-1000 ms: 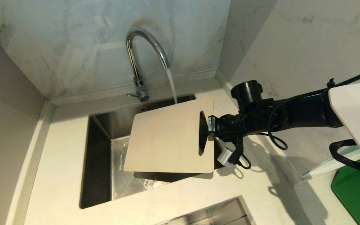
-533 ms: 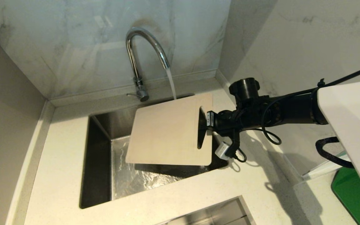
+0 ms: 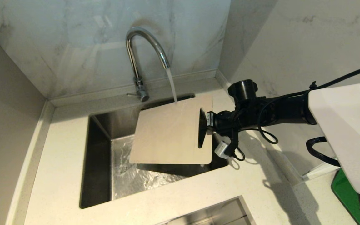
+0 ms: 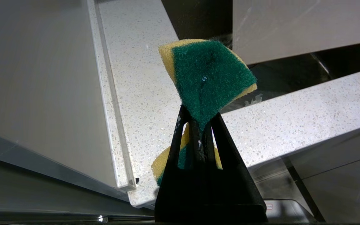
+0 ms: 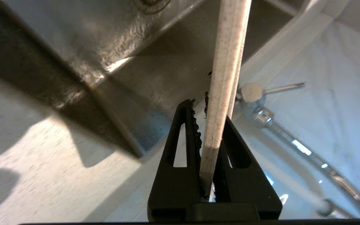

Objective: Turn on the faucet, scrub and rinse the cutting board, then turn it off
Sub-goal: Scrub the cutting board underwater

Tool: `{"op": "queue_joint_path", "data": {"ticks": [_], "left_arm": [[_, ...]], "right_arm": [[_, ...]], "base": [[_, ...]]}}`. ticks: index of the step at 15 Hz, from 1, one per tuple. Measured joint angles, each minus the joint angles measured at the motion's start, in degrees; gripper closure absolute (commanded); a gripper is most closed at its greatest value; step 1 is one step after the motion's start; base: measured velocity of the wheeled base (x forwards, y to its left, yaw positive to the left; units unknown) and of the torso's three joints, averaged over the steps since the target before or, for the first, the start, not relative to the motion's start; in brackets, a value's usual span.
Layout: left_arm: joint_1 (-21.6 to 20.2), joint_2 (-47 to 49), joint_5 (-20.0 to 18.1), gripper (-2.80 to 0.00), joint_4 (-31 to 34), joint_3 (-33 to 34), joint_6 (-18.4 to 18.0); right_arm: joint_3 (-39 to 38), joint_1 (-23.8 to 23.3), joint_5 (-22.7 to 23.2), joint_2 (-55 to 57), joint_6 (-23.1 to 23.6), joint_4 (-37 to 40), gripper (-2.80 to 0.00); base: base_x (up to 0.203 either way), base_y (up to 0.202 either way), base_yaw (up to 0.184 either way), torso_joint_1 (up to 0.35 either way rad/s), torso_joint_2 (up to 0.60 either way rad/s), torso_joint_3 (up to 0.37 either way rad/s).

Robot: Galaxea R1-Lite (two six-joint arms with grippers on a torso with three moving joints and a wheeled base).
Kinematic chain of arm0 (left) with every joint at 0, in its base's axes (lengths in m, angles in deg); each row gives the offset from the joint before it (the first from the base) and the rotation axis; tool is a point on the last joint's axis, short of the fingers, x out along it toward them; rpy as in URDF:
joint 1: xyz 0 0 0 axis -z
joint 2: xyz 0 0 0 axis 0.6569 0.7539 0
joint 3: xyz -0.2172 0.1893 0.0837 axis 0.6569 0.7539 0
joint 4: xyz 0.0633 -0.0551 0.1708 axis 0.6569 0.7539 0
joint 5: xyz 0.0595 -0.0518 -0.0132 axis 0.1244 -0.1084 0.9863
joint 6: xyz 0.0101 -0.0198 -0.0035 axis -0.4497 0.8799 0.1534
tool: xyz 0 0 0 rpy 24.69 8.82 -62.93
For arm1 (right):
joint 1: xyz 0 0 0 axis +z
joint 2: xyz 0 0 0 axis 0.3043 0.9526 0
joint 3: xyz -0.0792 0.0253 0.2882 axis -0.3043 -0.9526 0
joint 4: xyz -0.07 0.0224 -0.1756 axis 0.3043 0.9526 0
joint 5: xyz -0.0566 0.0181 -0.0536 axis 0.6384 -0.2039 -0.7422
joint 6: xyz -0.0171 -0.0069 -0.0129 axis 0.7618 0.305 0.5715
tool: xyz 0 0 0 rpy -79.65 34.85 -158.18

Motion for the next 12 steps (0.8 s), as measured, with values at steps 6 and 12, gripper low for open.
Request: {"op": "queue_joint_path", "data": {"ticks": [6,12], "left_arm": [[0.0,0.0,0.0,0.0,0.0,0.0,0.0],[0.0,0.0,0.0,0.0,0.0,0.0,0.0]], "right_arm": [[1.5,-0.6,0.1,1.0,0.0,0.2,0.0],[2.9,-0.6,0.0,1.6,-0.1,1.2,0.0]], "base": [[0.0,0.0,0.0,0.0,0.0,0.0],[0.0,0.0,0.0,0.0,0.0,0.0]]}}
